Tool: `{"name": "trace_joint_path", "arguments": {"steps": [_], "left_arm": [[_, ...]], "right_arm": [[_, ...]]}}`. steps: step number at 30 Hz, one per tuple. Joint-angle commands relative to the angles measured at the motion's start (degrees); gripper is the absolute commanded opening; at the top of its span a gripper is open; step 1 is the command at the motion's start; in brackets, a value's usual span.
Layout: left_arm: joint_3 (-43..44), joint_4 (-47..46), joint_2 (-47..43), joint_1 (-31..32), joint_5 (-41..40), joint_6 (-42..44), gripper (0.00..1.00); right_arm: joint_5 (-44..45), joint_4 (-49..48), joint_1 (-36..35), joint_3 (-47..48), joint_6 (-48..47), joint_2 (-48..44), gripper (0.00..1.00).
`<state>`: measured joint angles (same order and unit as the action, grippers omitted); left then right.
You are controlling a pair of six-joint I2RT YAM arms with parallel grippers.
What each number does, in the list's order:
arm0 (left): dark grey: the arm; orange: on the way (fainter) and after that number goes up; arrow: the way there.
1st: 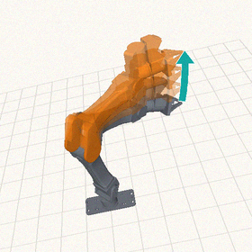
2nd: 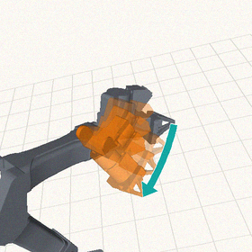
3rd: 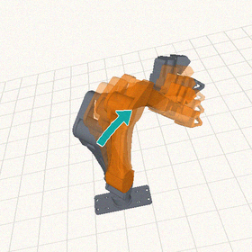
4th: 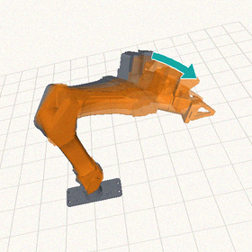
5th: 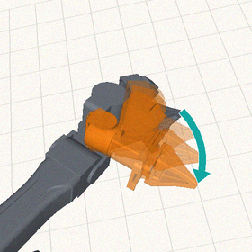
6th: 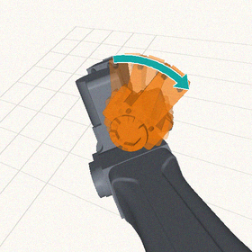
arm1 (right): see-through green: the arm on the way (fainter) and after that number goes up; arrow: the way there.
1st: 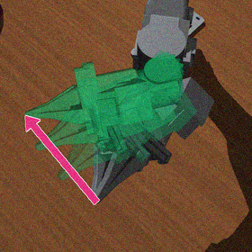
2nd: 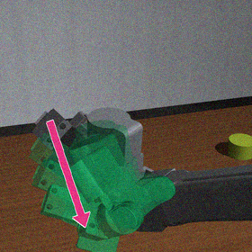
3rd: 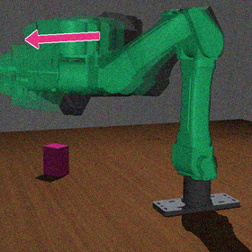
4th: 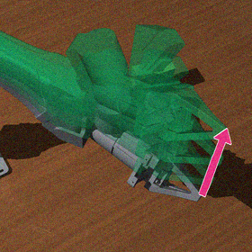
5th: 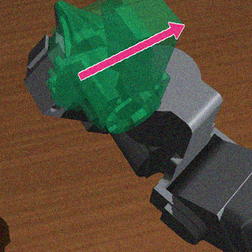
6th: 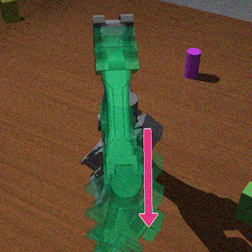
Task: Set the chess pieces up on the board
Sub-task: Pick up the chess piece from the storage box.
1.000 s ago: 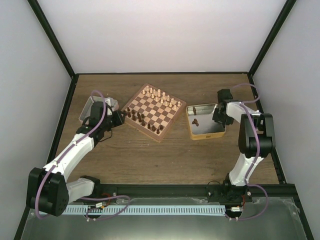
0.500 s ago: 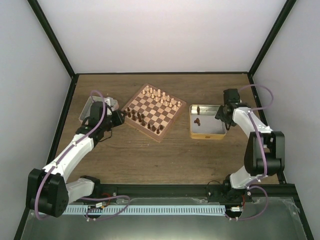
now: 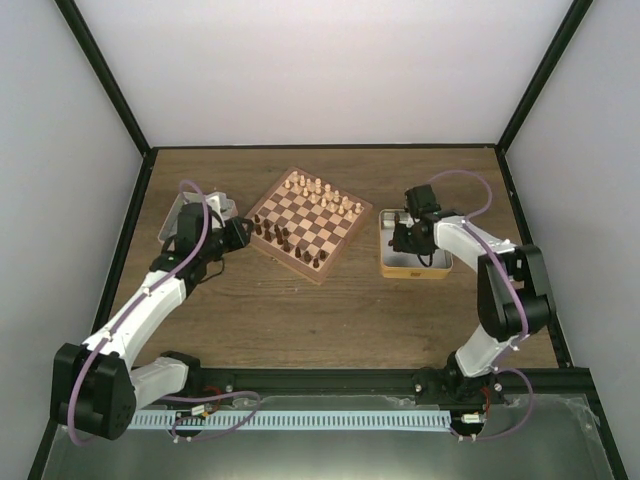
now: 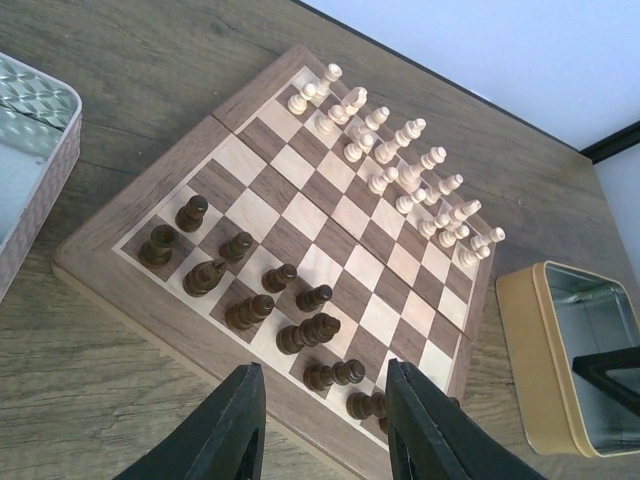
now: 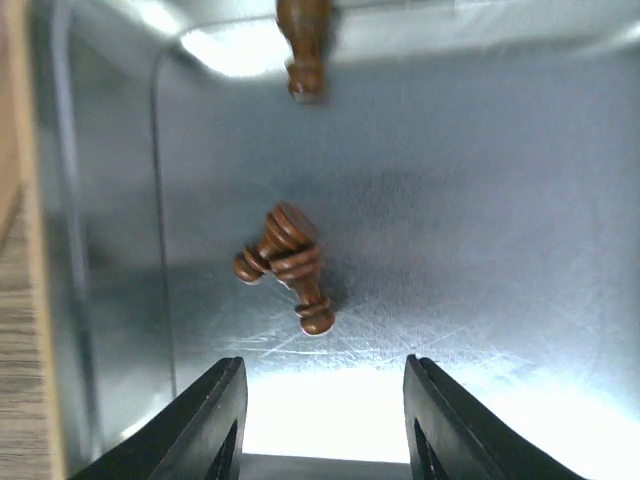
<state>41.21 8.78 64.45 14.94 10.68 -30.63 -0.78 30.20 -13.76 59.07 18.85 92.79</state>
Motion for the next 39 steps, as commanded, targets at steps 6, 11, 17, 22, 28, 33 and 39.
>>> {"name": "trace_joint_path", "arguments": {"steps": [6, 11, 17, 22, 28, 33, 39], "left_arm": [[-1.08, -2.3, -0.23, 0.04, 1.25, 0.22, 0.36], [-0.93, -2.54, 0.17, 0.09, 1.28, 0.22, 0.36], [-0.65, -2.36, 0.09, 0.09, 1.19, 0.4, 0.36], [-0.58, -2.26, -0.19, 0.09, 1.68, 0.81, 0.36], [-0.63, -3.95, 0.27, 0.13, 6.07, 0.84, 0.39], [-0.88, -6.57, 0.87, 0.35, 11.06, -0.26, 0.42], [-1.7, -12.1, 1.87, 1.91, 17.19, -3.87, 0.56]], "right_arm": [[0.04, -1.52, -1.17, -0.03, -1.07, 6.13, 0.38], [2.66, -2.17, -1.88, 1.05, -0.84, 9.58, 0.32], [4.9, -3.97, -2.14, 2.31, -0.61, 12.43, 0.2], [5.26, -5.59, -2.14, 2.23, -0.87, 12.58, 0.06], [4.21, -9.48, -2.14, 0.56, -1.42, 7.25, 0.02], [1.43, -13.65, -2.11, -3.39, -1.88, 0.27, 0.01], [-1.21, -21.11, -2.07, -10.48, -2.42, -7.55, 0.01]]}}
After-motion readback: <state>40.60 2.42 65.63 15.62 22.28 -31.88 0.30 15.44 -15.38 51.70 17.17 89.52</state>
